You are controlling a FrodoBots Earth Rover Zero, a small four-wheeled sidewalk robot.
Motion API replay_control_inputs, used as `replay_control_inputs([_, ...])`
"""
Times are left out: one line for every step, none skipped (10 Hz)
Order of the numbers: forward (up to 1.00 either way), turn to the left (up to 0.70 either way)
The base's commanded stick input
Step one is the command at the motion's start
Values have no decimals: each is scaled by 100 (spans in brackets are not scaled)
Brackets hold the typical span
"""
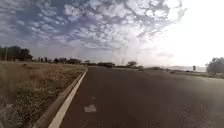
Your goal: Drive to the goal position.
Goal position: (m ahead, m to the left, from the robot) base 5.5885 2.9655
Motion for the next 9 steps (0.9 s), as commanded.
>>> replay_control_inputs([45, 0])
replay_control_inputs([45, 0])
replay_control_inputs([45, 0])
replay_control_inputs([45, 0])
replay_control_inputs([45, 1])
replay_control_inputs([45, 16])
replay_control_inputs([45, 27])
replay_control_inputs([45, 27])
replay_control_inputs([45, 24])
